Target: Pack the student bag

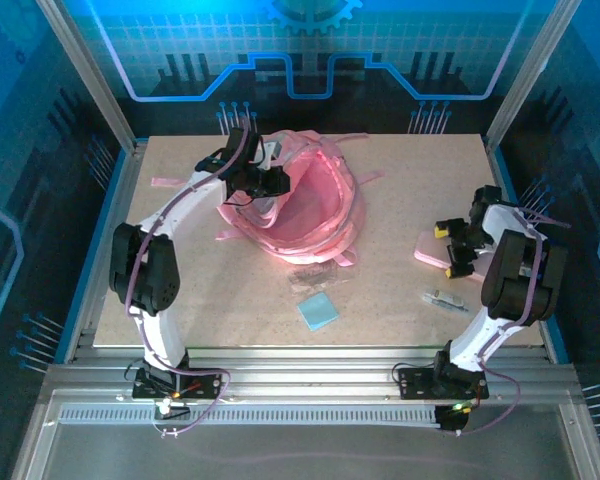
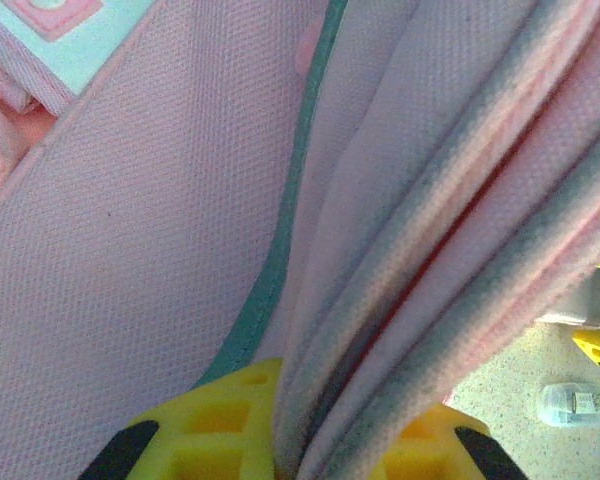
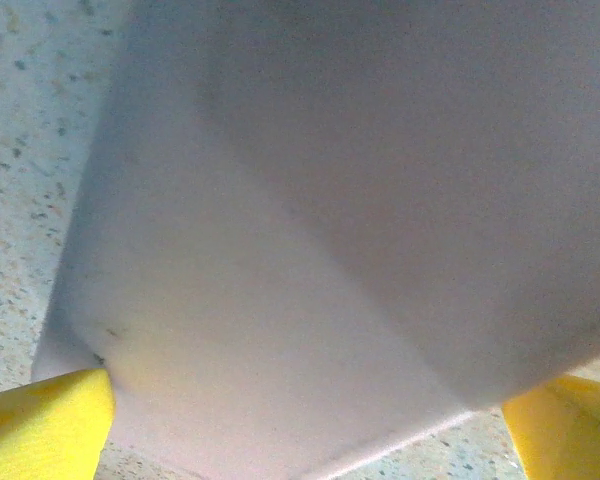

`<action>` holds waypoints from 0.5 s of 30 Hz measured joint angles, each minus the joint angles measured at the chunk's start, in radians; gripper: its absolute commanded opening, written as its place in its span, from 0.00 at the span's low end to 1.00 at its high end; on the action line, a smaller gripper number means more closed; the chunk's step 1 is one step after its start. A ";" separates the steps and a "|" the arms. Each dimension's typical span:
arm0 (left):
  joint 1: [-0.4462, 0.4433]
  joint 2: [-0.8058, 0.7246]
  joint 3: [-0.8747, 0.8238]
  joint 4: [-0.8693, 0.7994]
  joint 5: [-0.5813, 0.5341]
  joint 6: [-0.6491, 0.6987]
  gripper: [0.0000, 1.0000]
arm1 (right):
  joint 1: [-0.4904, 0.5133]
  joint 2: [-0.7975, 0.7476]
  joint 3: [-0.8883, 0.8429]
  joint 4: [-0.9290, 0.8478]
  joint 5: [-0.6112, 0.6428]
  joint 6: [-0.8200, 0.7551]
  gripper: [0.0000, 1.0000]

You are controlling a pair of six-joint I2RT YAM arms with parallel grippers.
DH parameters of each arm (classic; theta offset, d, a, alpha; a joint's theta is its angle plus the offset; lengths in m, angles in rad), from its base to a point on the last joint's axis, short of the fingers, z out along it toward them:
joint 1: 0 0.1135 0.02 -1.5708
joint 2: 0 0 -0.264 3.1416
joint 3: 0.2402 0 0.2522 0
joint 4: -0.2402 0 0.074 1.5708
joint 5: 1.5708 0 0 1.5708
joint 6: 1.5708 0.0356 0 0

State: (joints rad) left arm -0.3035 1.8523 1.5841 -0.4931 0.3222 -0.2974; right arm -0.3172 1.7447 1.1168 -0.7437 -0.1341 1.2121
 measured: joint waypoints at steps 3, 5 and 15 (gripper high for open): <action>0.000 -0.016 -0.016 0.000 -0.002 0.000 0.04 | -0.013 -0.024 0.001 -0.042 0.007 0.012 1.00; 0.000 -0.027 -0.026 0.001 -0.003 0.000 0.04 | -0.027 -0.037 0.007 -0.068 0.005 0.015 1.00; 0.001 -0.051 -0.046 0.000 -0.003 0.000 0.04 | -0.098 0.013 0.071 -0.090 -0.044 0.077 1.00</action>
State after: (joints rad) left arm -0.3027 1.8015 1.5379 -0.4931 0.3191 -0.2970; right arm -0.4152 1.7573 1.1881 -0.8337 -0.1780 1.2896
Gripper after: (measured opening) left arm 0.111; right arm 0.998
